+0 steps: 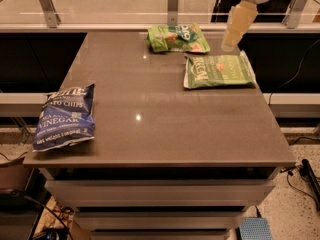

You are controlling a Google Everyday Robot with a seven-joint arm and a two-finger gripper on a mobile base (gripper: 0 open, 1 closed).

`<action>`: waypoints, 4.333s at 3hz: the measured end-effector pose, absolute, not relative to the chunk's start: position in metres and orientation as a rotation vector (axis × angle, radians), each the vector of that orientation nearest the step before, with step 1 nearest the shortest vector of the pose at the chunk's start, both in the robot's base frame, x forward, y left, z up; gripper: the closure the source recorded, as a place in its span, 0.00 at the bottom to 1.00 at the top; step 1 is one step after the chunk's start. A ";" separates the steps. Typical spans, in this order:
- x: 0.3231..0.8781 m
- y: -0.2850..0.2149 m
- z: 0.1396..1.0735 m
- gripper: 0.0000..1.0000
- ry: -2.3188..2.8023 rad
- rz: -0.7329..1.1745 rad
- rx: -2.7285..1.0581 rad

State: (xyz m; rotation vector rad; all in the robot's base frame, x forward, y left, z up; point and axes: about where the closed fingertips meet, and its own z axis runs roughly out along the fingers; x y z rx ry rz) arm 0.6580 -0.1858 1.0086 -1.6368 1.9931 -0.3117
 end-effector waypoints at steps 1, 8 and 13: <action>0.663 -0.184 1.010 0.00 2.009 -0.315 -1.650; 0.768 -0.109 0.933 0.00 1.952 -0.151 -1.880; 0.798 -0.085 0.911 0.00 1.932 -0.208 -1.905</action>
Offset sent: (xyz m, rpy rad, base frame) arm 0.0475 0.0127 0.0015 -0.0490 0.0702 0.0263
